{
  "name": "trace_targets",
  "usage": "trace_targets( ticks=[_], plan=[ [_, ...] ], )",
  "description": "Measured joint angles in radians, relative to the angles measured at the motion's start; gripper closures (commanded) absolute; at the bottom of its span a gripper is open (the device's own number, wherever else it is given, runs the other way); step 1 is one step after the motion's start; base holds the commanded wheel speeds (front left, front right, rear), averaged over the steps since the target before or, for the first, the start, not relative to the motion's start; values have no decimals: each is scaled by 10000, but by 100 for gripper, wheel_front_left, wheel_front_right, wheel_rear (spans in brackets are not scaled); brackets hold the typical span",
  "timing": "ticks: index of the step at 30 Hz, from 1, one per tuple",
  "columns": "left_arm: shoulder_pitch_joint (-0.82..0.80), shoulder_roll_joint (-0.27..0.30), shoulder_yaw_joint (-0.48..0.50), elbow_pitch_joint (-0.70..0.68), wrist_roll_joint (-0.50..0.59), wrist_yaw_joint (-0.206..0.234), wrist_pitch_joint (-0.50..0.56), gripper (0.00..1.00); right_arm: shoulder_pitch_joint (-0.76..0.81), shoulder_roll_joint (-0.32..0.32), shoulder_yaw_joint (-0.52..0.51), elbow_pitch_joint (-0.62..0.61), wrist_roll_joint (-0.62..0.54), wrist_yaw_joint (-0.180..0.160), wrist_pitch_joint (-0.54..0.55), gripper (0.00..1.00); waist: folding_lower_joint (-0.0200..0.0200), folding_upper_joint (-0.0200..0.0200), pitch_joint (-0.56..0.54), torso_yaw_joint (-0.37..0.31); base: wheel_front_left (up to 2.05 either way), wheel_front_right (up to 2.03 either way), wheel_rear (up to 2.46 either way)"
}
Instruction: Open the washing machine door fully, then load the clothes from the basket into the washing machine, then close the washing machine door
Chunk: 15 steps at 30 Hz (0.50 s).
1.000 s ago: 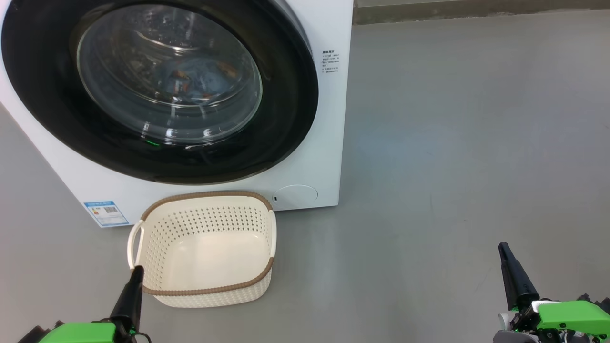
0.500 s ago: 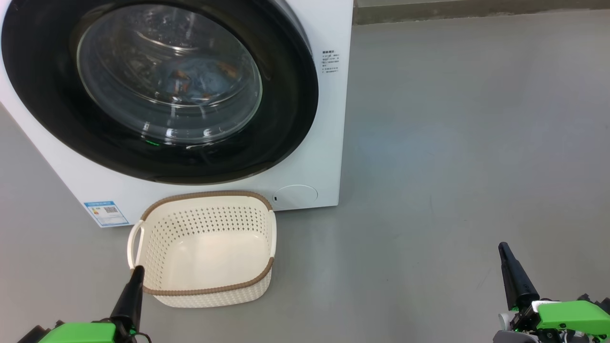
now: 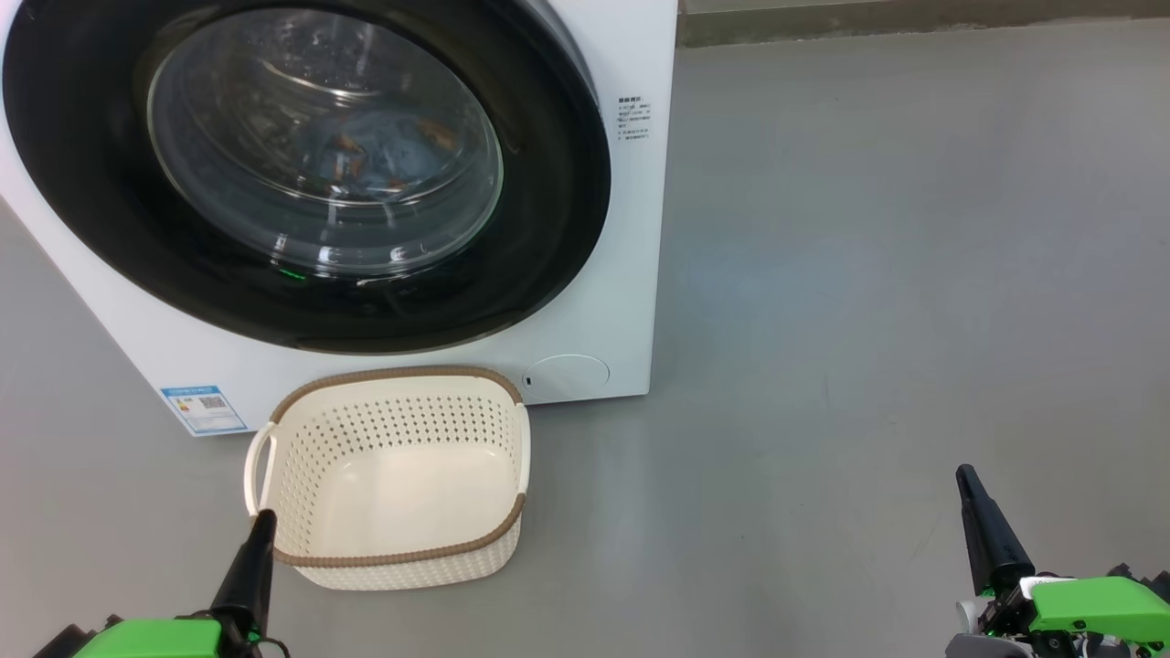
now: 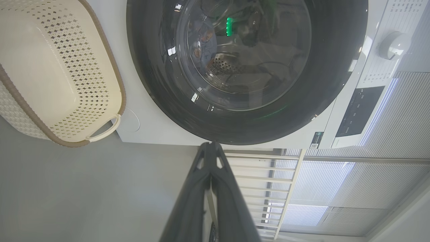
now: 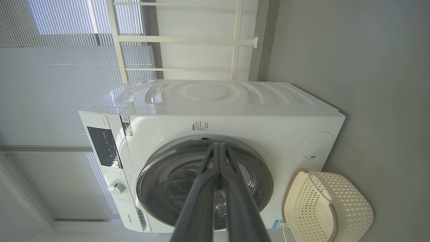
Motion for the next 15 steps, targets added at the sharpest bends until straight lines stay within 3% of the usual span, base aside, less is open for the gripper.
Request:
trace_targets(
  ticks=[15],
  plan=[
    [0, -12, 10, 0, 0, 0, 0, 100, 0, 0, -2, 0, 0, 0, 0, 100, 0, 0, 0, 0, 0, 0, 0]
  ],
)
